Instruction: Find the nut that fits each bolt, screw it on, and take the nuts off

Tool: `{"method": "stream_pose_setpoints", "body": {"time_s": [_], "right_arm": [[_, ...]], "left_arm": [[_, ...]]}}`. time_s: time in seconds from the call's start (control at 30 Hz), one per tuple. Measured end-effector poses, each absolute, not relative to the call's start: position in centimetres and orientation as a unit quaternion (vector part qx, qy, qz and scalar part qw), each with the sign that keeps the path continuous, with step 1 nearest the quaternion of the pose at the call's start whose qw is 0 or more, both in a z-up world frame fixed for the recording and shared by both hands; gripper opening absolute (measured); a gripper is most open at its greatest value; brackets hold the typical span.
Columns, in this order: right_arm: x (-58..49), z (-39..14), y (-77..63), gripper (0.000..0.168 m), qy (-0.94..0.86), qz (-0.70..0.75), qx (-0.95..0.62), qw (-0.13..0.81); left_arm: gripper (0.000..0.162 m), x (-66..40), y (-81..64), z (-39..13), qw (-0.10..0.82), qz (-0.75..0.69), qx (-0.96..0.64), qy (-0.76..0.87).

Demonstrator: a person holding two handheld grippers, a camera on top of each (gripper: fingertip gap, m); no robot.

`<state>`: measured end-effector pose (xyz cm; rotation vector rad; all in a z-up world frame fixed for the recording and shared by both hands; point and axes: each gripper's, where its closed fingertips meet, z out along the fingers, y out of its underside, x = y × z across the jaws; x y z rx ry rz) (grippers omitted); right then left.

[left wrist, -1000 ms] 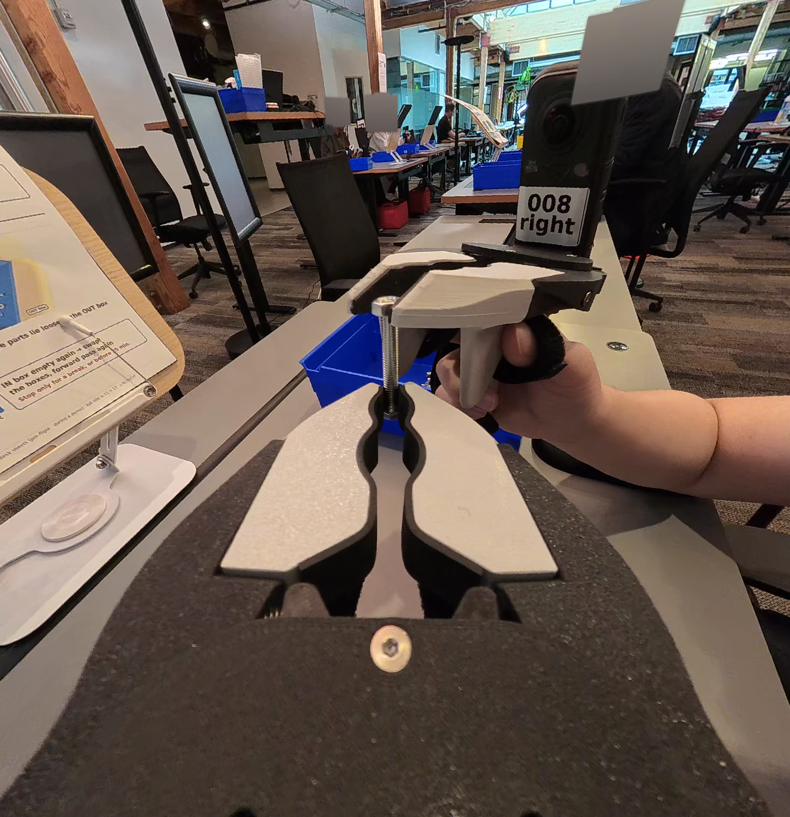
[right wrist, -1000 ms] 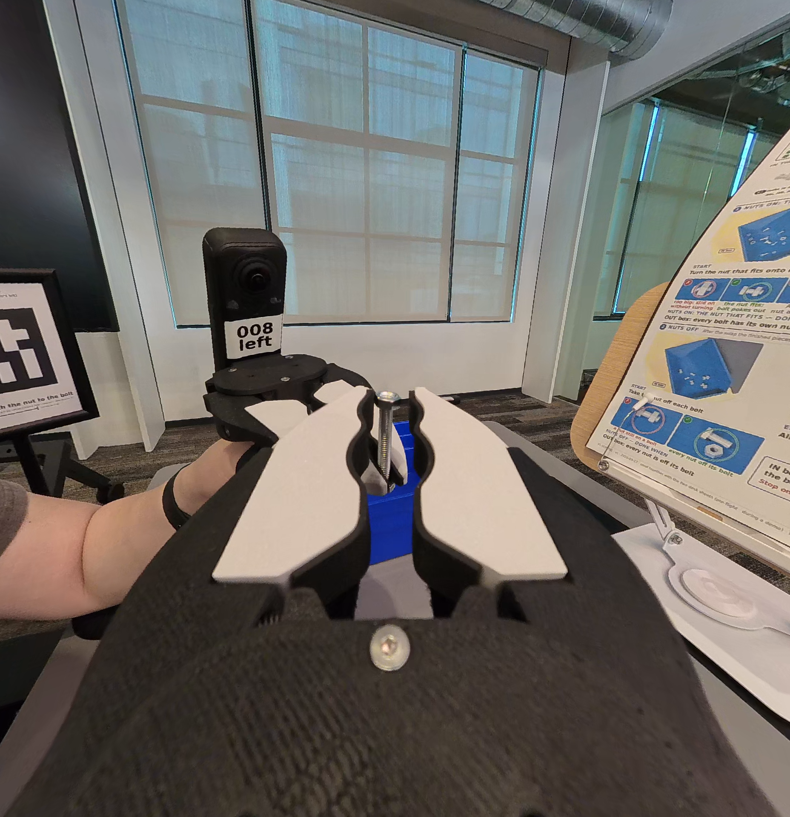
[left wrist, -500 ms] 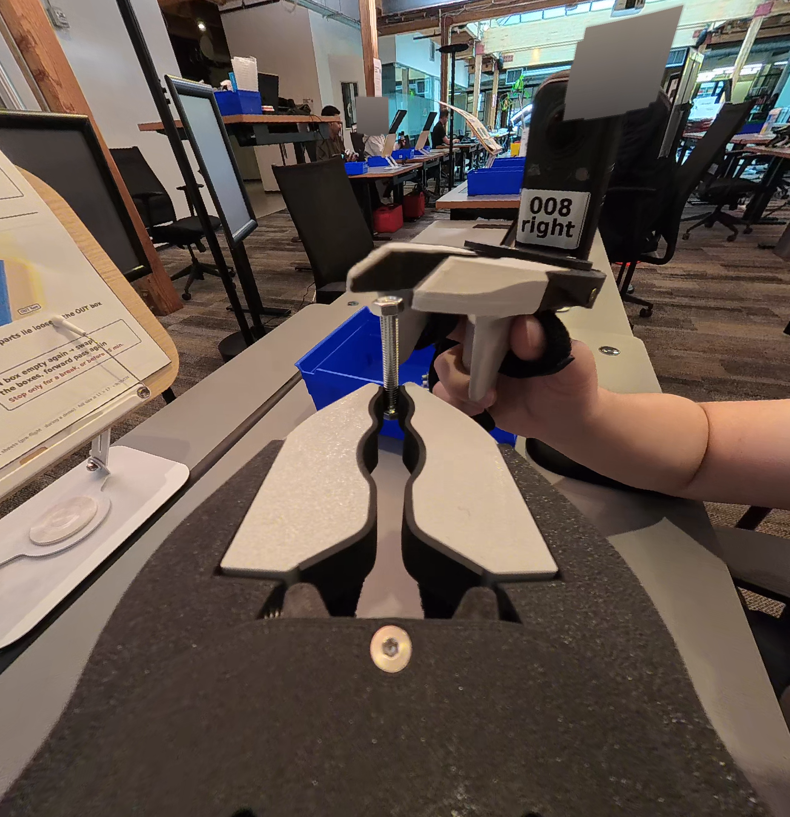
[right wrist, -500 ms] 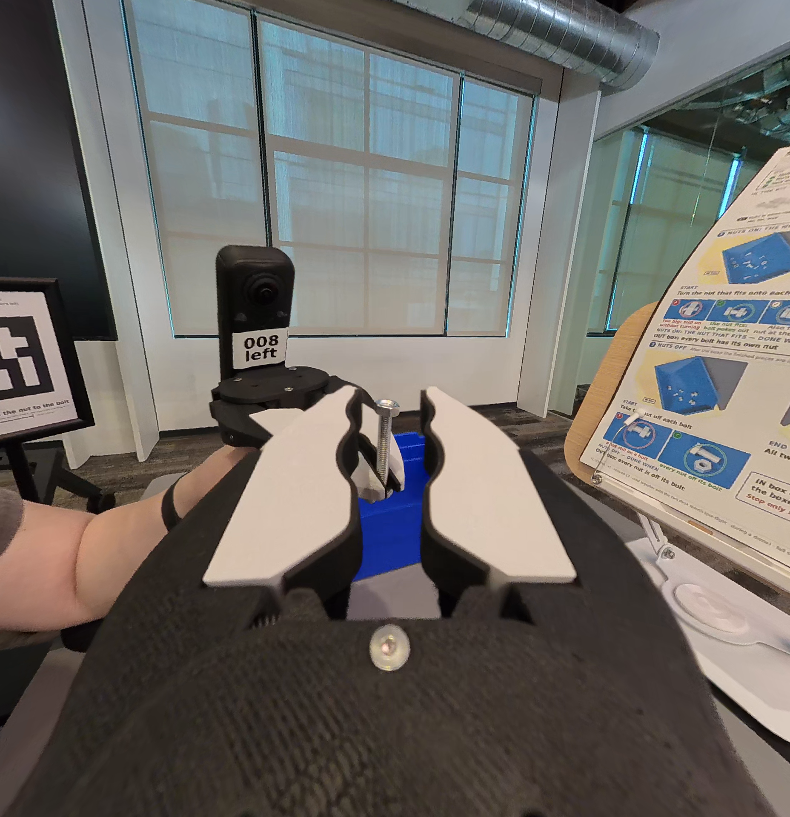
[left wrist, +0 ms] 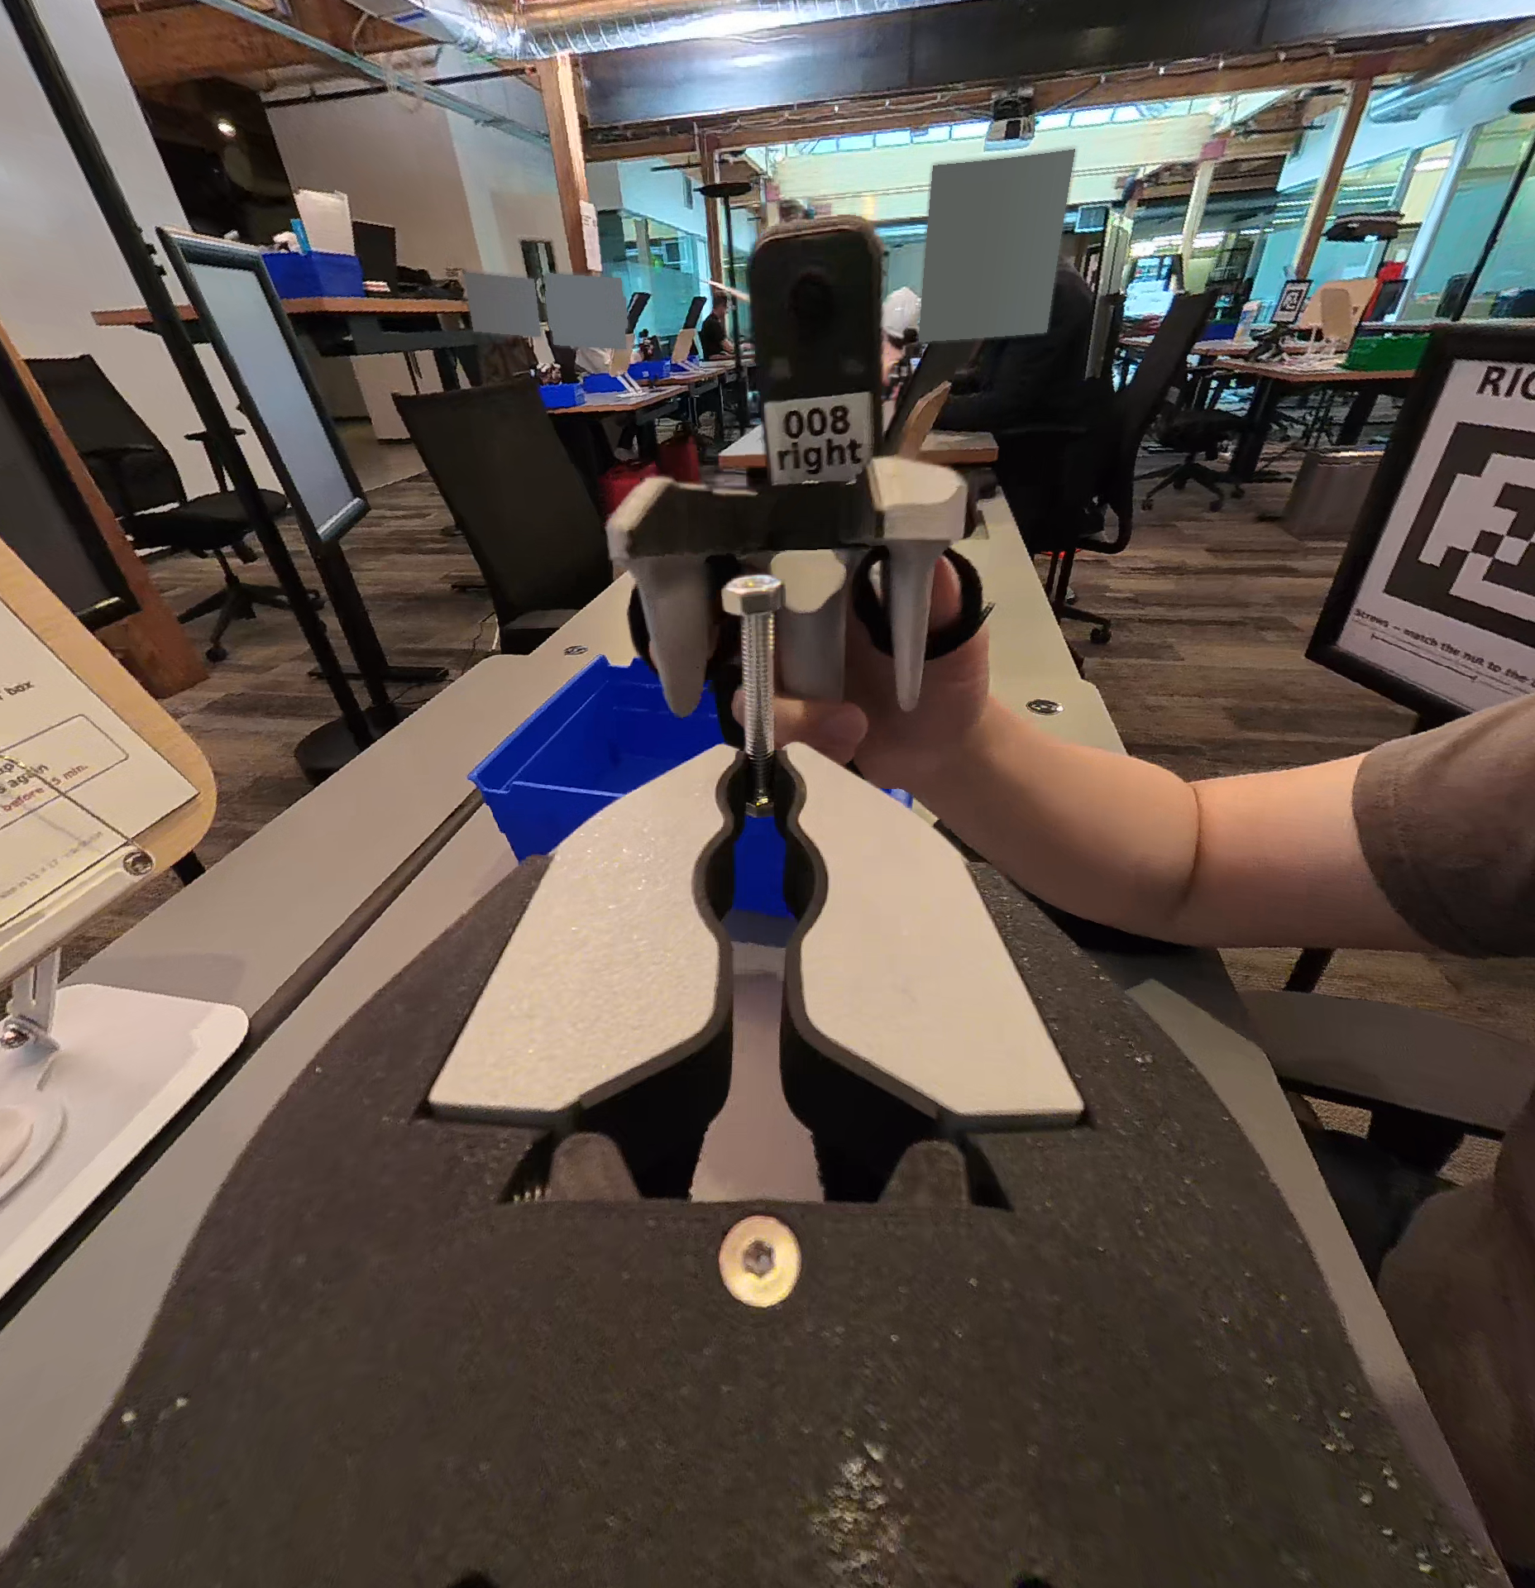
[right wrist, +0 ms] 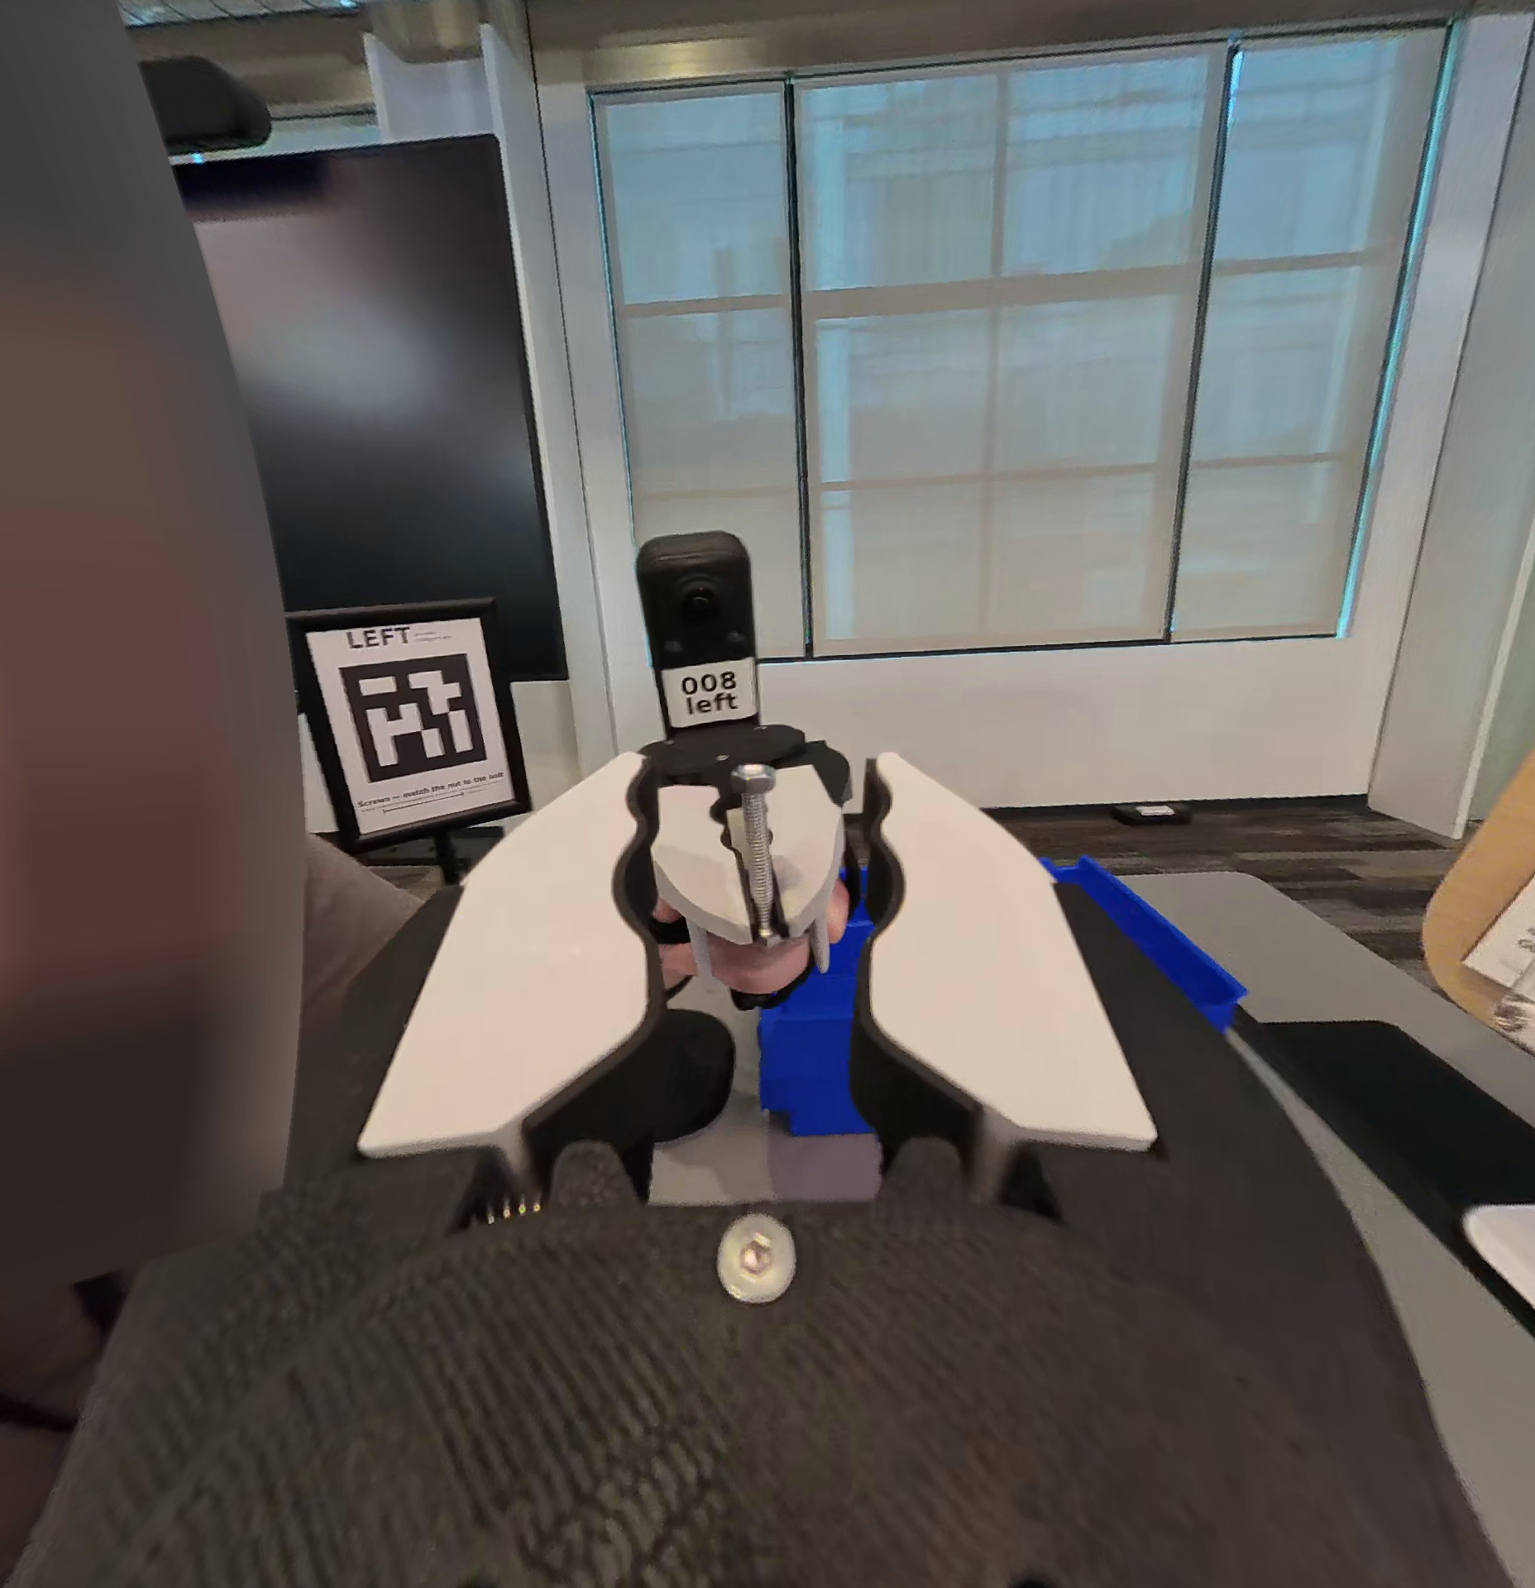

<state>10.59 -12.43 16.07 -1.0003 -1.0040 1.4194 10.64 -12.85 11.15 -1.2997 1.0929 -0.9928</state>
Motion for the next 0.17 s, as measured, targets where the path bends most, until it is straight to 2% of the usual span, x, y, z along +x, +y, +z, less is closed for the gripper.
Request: {"method": "stream_pose_setpoints", "body": {"time_s": [0.17], "right_arm": [[10.1,16.1,-13.9,0.046,-0.441,0.617,-0.401,0.514]], "left_arm": [[0.005,10.6,-13.3,11.4,0.543,-0.44,-0.544,0.464]]}}
